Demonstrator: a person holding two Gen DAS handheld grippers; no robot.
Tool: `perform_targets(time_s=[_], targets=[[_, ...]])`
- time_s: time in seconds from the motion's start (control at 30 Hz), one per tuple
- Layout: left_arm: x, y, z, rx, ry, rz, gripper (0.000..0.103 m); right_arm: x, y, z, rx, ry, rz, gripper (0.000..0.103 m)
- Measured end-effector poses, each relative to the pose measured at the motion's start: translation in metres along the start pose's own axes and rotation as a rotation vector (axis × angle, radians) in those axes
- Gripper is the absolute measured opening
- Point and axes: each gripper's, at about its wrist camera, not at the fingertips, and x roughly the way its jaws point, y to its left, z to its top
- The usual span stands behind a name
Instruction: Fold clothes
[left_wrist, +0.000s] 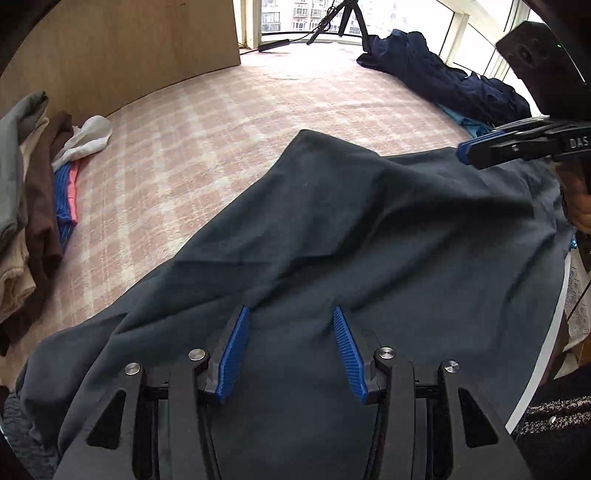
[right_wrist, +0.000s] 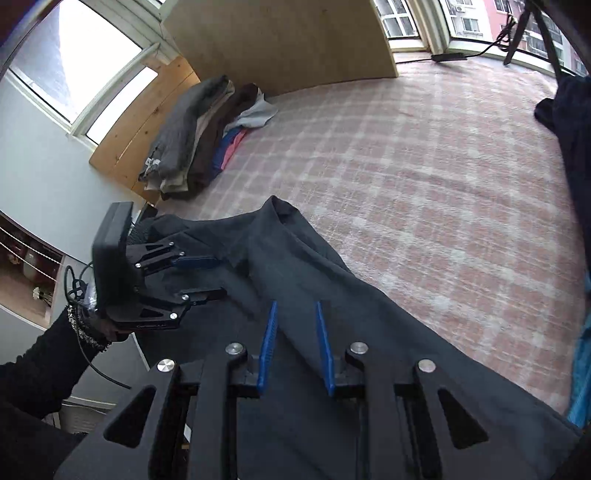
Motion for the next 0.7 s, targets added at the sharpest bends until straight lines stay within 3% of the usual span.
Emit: perform_targets(time_s=[0.13, 0.17, 0.2, 0.23, 0.4, 0.5, 0.7], targets=[[-0.009, 0.011, -0.006, -0.071, -0.033, -0.025, 0.046, 0.048, 0.005, 0.021, -0.017, 0.057, -0.038, 0.021], [-0.012, 0.011, -0.006, -0.076, -0.047, -0.026, 0.046, 0.051, 0.005, 0.024, -0.034, 0.051, -0.126, 0.02], [-0.015, 0.01, -0.006, -0.082, -0.06, -0.028, 0.045, 0.048, 0.004, 0.027, -0.043, 0.03, -0.215, 0.011], [-0.018, 0.01, -0.007, -0.087, -0.073, -0.029, 0.045, 0.043, 0.002, 0.029, -0.037, 0.008, -0.255, 0.011], [-0.039, -0.006, -0.002, -0.061, -0.138, -0.07, 0.045, -0.025, -0.002, 0.02, 0.057, -0.154, -0.146, 0.011], [-0.055, -0.025, 0.005, -0.011, -0.175, -0.115, 0.046, -0.079, -0.005, -0.014, 0.125, -0.259, -0.102, 0.014], [-0.068, -0.077, 0.026, 0.108, -0.18, -0.155, 0.046, -0.196, -0.059, -0.141, 0.367, -0.443, -0.194, 0.021]])
